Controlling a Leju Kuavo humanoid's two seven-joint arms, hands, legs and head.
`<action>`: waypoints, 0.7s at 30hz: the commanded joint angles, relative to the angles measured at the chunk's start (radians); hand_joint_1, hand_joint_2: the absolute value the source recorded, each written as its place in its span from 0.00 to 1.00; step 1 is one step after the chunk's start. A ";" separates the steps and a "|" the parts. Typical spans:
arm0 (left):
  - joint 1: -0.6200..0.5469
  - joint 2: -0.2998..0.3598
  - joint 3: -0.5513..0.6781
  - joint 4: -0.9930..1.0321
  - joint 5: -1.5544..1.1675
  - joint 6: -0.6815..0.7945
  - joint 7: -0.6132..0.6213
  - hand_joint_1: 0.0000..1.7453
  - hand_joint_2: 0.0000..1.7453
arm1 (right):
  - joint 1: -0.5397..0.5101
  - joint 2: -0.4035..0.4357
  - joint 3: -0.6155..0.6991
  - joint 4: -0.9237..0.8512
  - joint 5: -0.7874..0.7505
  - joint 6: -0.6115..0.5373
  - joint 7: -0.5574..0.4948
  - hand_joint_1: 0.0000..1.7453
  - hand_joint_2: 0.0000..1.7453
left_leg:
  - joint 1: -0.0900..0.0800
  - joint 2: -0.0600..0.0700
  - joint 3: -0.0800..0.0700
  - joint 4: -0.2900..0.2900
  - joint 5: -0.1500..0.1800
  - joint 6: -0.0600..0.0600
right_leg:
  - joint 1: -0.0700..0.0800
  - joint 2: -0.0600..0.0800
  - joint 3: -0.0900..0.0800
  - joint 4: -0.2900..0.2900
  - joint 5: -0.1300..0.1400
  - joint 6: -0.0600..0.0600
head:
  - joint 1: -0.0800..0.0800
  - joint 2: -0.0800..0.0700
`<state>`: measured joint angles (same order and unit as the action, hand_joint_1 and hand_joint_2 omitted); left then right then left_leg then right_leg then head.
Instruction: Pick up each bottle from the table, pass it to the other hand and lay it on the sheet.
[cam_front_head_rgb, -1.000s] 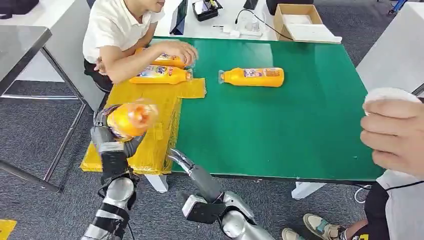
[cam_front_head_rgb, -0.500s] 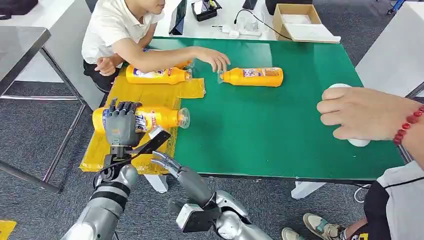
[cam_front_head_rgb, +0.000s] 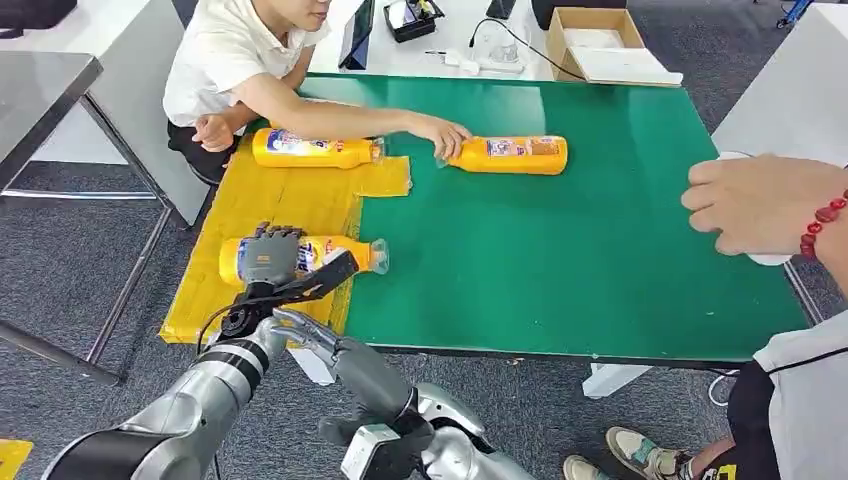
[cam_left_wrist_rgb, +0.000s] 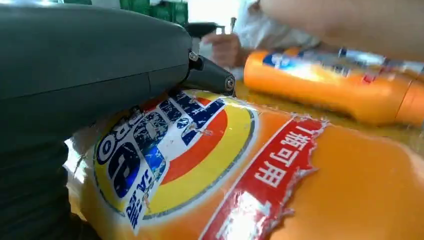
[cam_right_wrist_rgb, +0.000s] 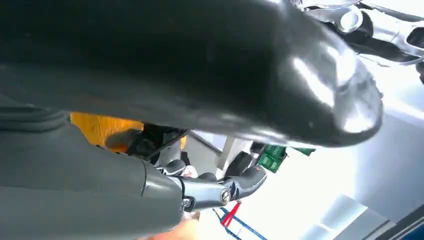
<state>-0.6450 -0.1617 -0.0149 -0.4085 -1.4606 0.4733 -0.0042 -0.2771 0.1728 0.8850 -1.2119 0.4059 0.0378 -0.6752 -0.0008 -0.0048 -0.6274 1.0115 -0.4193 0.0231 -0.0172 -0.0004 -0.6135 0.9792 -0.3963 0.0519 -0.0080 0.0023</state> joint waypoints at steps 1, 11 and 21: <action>-0.062 -0.043 0.029 0.103 0.135 -0.193 -0.090 0.10 0.00 | 0.002 -0.020 0.004 -0.001 -0.006 -0.007 0.004 0.00 0.00 | 0.001 -0.001 0.004 0.000 -0.002 -0.001 | 0.001 -0.002 0.005 0.000 -0.002 -0.002 | -0.001 0.000; -0.049 -0.081 0.096 0.065 0.417 -0.449 -0.250 0.00 0.00 | 0.004 -0.019 0.000 0.014 0.007 -0.031 -0.002 0.00 0.00 | 0.001 0.000 0.007 -0.001 -0.003 -0.002 | 0.001 0.000 0.008 -0.001 -0.002 -0.003 | 0.000 0.000; -0.018 -0.099 0.209 -0.016 0.802 -0.540 -0.371 0.00 1.00 | 0.014 -0.016 0.006 0.070 0.001 -0.071 -0.023 0.00 0.00 | 0.000 0.000 0.006 -0.001 -0.001 -0.001 | 0.001 0.000 0.007 -0.001 -0.001 -0.002 | 0.000 0.000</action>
<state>-0.6773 -0.2494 0.0721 -0.3948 -0.8429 -0.0142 -0.3106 -0.2564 0.1747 0.8850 -1.2066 0.4093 -0.0111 -0.6920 -0.0011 -0.0061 -0.6260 1.0115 -0.4192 0.0231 -0.0173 -0.0011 -0.6115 0.9792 -0.3962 0.0520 -0.0080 0.0023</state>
